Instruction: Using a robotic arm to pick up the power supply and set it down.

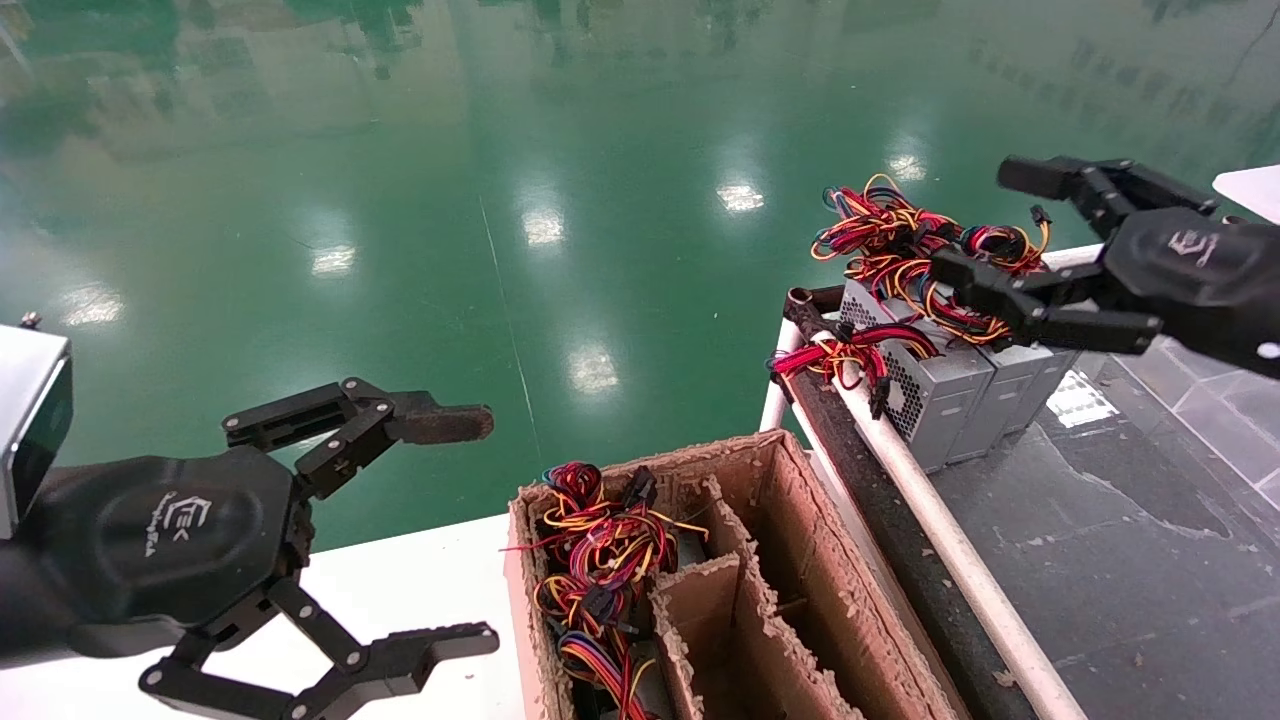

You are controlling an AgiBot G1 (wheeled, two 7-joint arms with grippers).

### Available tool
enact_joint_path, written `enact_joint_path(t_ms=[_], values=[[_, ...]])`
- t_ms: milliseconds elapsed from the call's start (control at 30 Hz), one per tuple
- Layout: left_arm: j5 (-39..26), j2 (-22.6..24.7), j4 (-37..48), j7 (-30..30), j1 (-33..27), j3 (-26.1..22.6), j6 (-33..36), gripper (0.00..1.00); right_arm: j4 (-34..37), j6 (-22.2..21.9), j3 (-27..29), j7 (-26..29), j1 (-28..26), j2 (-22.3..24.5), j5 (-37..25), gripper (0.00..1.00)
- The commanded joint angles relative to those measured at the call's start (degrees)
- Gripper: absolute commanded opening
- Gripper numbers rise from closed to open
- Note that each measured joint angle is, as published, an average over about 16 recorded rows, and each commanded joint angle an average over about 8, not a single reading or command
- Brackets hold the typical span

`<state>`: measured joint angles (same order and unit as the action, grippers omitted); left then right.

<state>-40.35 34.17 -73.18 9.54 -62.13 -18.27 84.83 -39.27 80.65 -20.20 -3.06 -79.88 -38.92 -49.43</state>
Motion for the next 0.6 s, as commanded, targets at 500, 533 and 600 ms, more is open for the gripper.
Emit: enact_joint_path(t_ms=[500, 533, 600], values=[[0.02, -0.01, 0.0, -0.01, -0.01, -0.03, -0.01, 1.0, -19.67, 2.89, 2.4, 7.92, 10.5, 2.23, 4.34, 1.0], [0.02, -0.01, 0.0, -0.02, -0.01, -0.03, -0.01, 1.0, -20.91, 3.08, 2.55, 8.42, 11.16, 2.38, 4.62, 1.0], [0.02, -0.01, 0.0, -0.02, -0.01, -0.04, -0.01, 1.0, -23.35, 3.44, 2.84, 9.4, 12.46, 2.65, 5.16, 1.0]])
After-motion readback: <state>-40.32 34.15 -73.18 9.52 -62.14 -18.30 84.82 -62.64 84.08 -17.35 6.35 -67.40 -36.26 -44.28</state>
